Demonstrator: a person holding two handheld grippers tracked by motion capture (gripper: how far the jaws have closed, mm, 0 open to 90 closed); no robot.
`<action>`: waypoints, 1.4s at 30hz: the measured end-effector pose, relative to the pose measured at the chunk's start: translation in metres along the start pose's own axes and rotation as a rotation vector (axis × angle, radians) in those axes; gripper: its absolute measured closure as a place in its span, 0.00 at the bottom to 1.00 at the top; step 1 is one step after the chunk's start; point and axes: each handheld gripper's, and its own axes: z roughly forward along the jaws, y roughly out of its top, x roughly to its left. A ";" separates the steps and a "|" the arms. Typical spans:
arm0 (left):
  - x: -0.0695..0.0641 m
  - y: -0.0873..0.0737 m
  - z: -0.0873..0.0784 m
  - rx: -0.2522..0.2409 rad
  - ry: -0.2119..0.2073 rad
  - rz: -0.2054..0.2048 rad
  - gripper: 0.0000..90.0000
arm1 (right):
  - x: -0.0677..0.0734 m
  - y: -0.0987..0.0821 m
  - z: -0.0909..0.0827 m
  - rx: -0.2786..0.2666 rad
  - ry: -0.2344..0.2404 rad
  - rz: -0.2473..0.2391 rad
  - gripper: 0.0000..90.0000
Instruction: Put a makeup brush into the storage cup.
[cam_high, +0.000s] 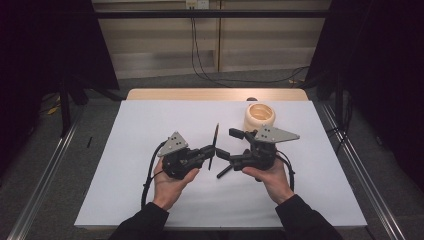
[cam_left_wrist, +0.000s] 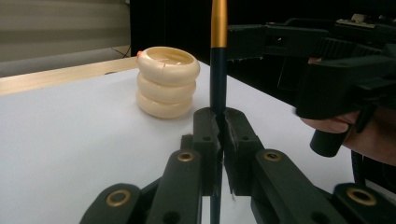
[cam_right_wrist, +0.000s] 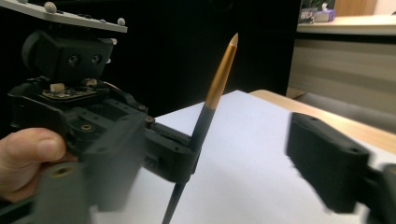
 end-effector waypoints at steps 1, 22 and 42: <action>-0.002 0.000 0.000 0.009 0.014 0.001 0.94 | 0.000 0.000 0.000 0.003 0.003 0.001 0.26; -0.007 -0.002 0.004 0.025 0.003 0.018 0.94 | -0.006 -0.001 0.005 0.026 0.083 0.059 0.73; -0.009 -0.005 0.007 0.015 -0.004 0.026 0.94 | -0.005 -0.002 0.007 0.049 0.106 0.069 0.93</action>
